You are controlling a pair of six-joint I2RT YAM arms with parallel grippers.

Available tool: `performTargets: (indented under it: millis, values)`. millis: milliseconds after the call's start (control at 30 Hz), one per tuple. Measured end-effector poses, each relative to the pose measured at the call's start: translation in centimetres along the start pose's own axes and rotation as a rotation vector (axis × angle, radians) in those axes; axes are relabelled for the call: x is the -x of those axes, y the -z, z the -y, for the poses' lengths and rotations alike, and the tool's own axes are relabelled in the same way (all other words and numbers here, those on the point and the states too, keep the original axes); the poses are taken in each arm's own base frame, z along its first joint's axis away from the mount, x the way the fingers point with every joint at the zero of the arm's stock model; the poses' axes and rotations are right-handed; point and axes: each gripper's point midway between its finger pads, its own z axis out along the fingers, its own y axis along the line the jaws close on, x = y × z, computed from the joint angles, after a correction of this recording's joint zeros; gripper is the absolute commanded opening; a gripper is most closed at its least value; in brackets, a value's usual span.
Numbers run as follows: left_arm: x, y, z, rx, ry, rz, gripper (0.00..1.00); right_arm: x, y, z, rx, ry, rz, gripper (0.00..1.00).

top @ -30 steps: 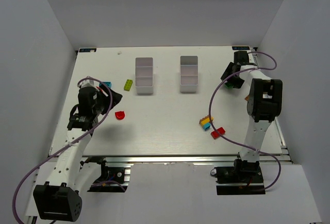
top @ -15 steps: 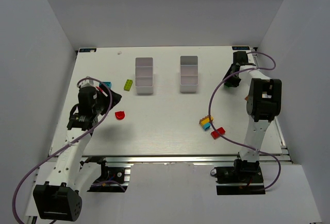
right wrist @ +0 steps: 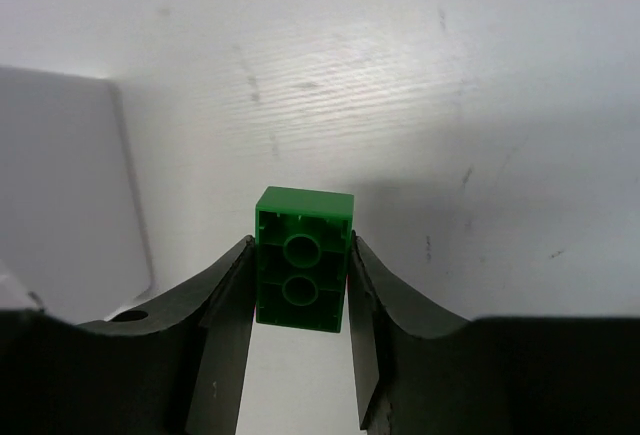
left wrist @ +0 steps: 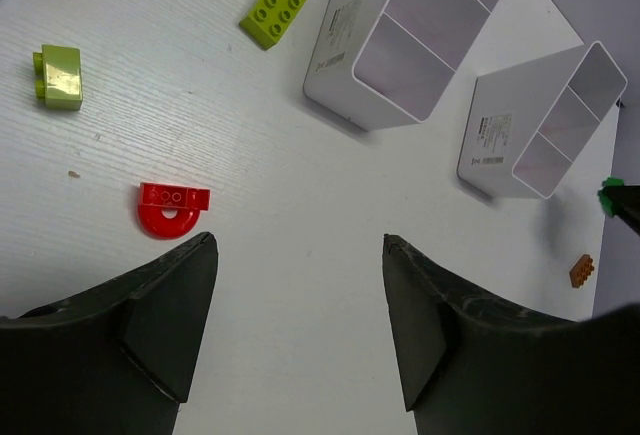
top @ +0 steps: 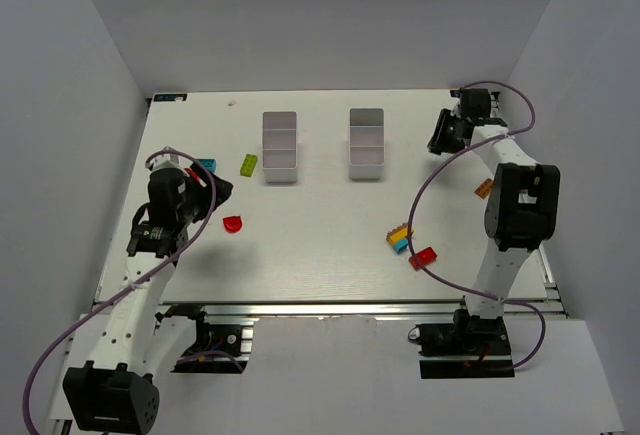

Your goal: Sort the legos into containers by color

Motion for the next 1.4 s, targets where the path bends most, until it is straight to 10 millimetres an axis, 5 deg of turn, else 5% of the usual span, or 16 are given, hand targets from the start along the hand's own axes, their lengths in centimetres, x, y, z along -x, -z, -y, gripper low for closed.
performTargets:
  millis: [300, 733, 933, 1133, 1400]
  values:
    - [0.6, 1.2, 0.3, -0.020, -0.022, 0.037, 0.77, 4.2, 7.7, -7.7, 0.396, 0.413, 0.197, 0.00]
    - [1.2, 2.2, 0.8, -0.048, -0.033, 0.073, 0.78, 0.0, 13.4, -23.0, 0.906, 1.283, 0.406, 0.00]
    - [1.3, 2.7, 0.4, -0.031, -0.034, 0.084, 0.79, 0.0, 10.4, -26.4, 0.888, 1.415, 0.431, 0.00]
    - [1.1, 2.8, -0.2, -0.008, -0.032, 0.087, 0.79, -0.3, 5.2, -25.1, 0.800, 1.445, 0.366, 0.00]
    - [0.7, 2.3, -0.6, 0.008, -0.032, 0.070, 0.79, 1.5, 4.0, -24.6, 0.709, 1.481, 0.413, 0.04]
